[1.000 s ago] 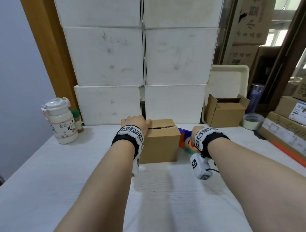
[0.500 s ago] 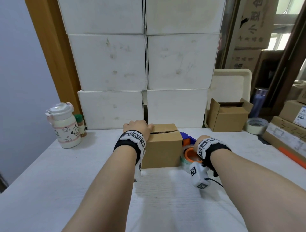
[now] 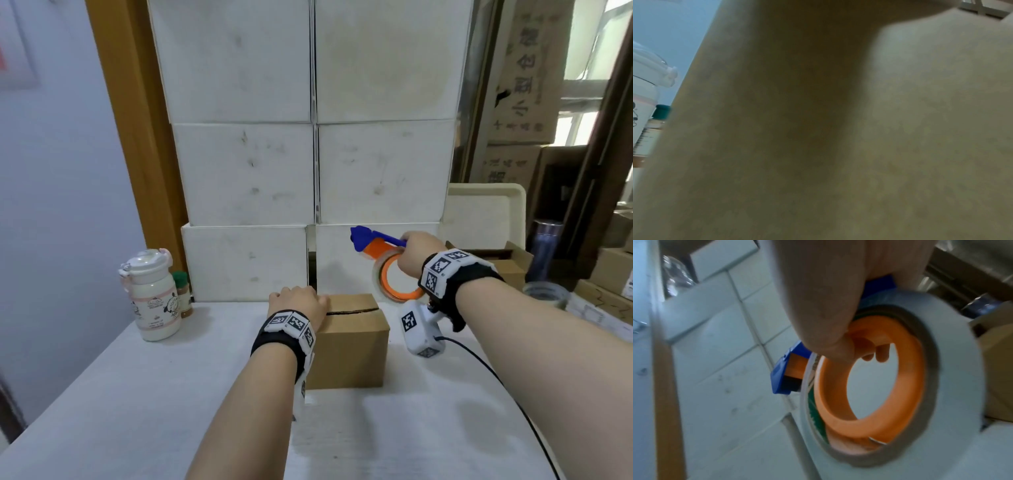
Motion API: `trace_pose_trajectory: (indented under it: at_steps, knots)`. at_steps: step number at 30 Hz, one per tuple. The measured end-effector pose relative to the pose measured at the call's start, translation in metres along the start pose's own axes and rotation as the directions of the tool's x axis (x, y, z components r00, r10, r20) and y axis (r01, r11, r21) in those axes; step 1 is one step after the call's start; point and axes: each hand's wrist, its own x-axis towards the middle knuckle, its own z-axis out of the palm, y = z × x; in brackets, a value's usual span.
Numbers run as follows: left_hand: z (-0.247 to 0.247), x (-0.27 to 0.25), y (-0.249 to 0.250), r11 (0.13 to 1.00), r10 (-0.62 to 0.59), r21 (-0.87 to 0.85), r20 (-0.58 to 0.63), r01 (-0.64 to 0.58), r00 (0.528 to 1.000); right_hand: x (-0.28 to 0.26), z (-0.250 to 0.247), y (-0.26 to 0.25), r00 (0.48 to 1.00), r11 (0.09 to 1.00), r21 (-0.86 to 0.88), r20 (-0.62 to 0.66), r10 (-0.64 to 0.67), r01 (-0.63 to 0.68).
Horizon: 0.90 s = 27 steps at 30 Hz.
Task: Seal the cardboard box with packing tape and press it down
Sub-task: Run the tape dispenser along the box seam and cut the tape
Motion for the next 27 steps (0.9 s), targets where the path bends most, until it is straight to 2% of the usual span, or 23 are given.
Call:
trace_pose_trajectory:
  at_steps: [4,7,10,12,14,16,18,22,27]
  knots:
    - [-0.006,-0.004,-0.001,0.997,0.000,-0.072,0.013,0.001,1.000,-0.010,-0.001,-0.027,0.985,0.980,0.103,0.013,-0.171,0.169]
    - [-0.009,-0.006,-0.002,0.991,-0.007,-0.134,0.015,0.009,1.000,-0.018,0.005,-0.040,0.959,0.955,0.112,0.046,-0.280,0.273]
    - [-0.009,-0.004,-0.003,0.958,-0.044,-0.283,0.021,0.049,0.999,-0.020,0.013,-0.045,0.945,0.945,0.096,0.070,-0.321,0.314]
    - [-0.009,-0.003,-0.006,0.879,-0.094,-0.468,0.020,0.093,0.995,-0.021,0.016,-0.047,0.938,0.940,0.085,0.084,-0.336,0.329]
    - [-0.010,-0.003,-0.011,0.750,-0.141,-0.652,0.005,0.110,0.990,-0.022,0.017,-0.049,0.929,0.933,0.066,0.089,-0.359,0.354]
    - [-0.013,-0.004,-0.016,0.643,-0.178,-0.760,-0.031,0.093,0.983,-0.024,0.019,-0.052,0.918,0.922,0.045,0.093,-0.386,0.384]
    - [-0.014,-0.004,-0.020,0.615,-0.214,-0.783,-0.056,0.090,0.975,-0.027,0.022,-0.056,0.902,0.907,0.004,0.103,-0.420,0.422]
    - [-0.015,-0.008,-0.021,0.595,-0.258,-0.793,-0.030,0.134,0.966,-0.028,0.028,-0.063,0.878,0.881,-0.050,0.124,-0.463,0.471]
    - [-0.016,-0.006,-0.022,0.567,-0.273,-0.814,-0.040,0.128,0.961,-0.025,0.031,-0.059,0.887,0.890,-0.041,0.113,-0.448,0.455]
